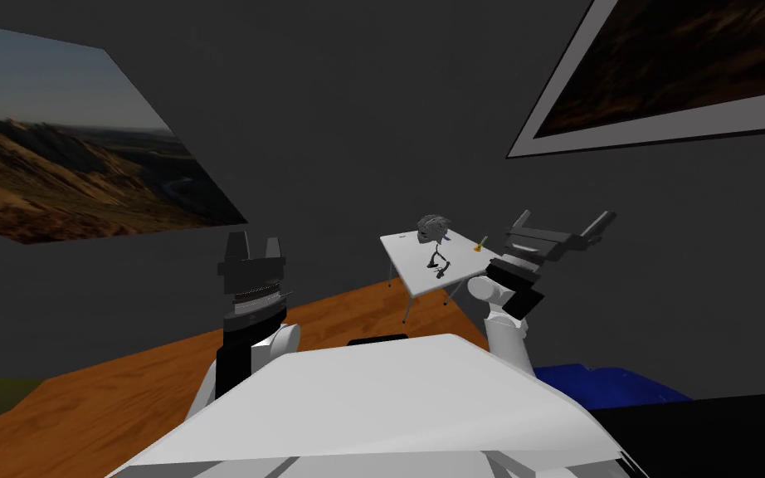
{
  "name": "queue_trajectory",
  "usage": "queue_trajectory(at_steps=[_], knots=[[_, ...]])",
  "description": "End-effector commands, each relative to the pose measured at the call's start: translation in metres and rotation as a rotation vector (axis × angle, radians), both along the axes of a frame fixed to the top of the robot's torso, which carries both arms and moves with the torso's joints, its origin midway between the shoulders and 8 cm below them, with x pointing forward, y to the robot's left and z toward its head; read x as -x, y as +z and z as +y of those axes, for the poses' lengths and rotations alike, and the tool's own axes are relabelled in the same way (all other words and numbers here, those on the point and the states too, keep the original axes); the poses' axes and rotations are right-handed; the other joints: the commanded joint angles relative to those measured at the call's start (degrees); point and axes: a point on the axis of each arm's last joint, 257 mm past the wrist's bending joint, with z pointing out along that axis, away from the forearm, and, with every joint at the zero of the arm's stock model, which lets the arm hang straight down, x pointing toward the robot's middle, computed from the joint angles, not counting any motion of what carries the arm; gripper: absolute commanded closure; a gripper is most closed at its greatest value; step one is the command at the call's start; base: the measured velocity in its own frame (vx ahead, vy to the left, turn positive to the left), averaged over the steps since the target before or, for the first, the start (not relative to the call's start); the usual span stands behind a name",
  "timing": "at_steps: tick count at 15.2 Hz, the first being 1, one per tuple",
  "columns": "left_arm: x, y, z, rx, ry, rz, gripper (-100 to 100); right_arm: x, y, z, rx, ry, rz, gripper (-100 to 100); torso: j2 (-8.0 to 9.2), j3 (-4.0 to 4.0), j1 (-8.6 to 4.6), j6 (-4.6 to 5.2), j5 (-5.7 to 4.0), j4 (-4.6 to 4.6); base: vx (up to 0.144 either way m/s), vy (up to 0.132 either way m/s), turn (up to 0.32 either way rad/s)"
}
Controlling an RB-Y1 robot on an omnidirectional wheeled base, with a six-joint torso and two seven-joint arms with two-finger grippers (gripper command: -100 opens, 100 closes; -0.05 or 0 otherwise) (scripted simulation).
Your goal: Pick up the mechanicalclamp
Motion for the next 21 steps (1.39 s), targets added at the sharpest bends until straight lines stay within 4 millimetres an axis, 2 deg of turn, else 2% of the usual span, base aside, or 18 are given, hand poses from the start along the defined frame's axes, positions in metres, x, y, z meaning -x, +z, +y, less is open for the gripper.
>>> queue_trajectory(at_steps=[1,4,5,7,8,11,12,14,15,18,19,21], knots=[[0.000,0.000,0.000,0.000,0.000,0.000,0,0.009,0.007,-0.022,-0.044,-0.008,-0.064,-100,0.00,0.00,0.00,0.00,0.00,0.00,0.012,0.066,0.074],[0.000,0.000,0.000,0.000,0.000,0.000,0,0.012,0.004,-0.031,-0.080,0.005,-0.080,-100,-0.03,-0.02,0.01,0.00,0.00,-0.01,0.014,0.060,0.034],[0.000,0.000,0.000,0.000,0.000,0.000,0,0.021,0.008,-0.047,-0.114,-0.007,-0.138,-100,-0.01,0.00,-0.07,0.01,-0.02,0.00,0.002,0.060,0.063],[0.000,0.000,0.000,0.000,0.000,0.000,0,0.023,0.005,-0.054,-0.142,0.005,-0.151,-100,0.01,0.01,-0.01,-0.01,-0.01,0.00,0.005,0.063,0.059],[0.000,0.000,0.000,0.000,0.000,0.000,0,0.034,0.009,-0.071,-0.176,-0.011,-0.211,-100,0.02,0.01,-0.04,0.00,-0.01,0.00,0.021,0.071,0.084],[0.000,0.000,0.000,0.000,0.000,0.000,0,0.035,0.005,-0.077,-0.208,0.006,-0.225,-100,-0.03,-0.02,0.01,0.00,0.00,-0.01,0.016,0.061,0.036],[0.000,0.000,0.000,0.000,0.000,0.000,0,0.046,0.005,-0.094,-0.248,-0.007,-0.289,-100,0.00,0.00,-0.07,0.01,-0.02,0.00,0.009,0.052,0.080],[0.000,0.000,0.000,0.000,0.000,0.000,0,0.047,0.001,-0.100,-0.276,0.008,-0.303,-100,0.00,0.00,-0.02,-0.02,-0.01,0.00,0.009,0.061,0.061],[0.000,0.000,0.000,0.000,0.000,0.000,0,0.057,0.000,-0.115,-0.313,-0.003,-0.365,-100,0.00,0.00,-0.03,0.00,-0.01,0.00,0.019,0.066,0.056],[0.000,0.000,0.000,0.000,0.000,0.000,0,0.060,-0.005,-0.122,-0.345,0.011,-0.384,-100,-0.03,-0.02,-0.01,0.00,-0.01,-0.01,0.017,0.057,0.040],[0.000,0.000,0.000,0.000,0.000,0.000,0,0.071,-0.010,-0.138,-0.390,0.001,-0.452,-100,0.00,0.00,-0.07,0.01,-0.02,0.00,0.010,0.060,0.075],[0.000,0.000,0.000,0.000,0.000,0.000,0,0.072,-0.014,-0.143,-0.417,0.016,-0.467,-100,-0.01,-0.01,0.01,-0.02,-0.01,0.00,0.011,0.067,0.061]])
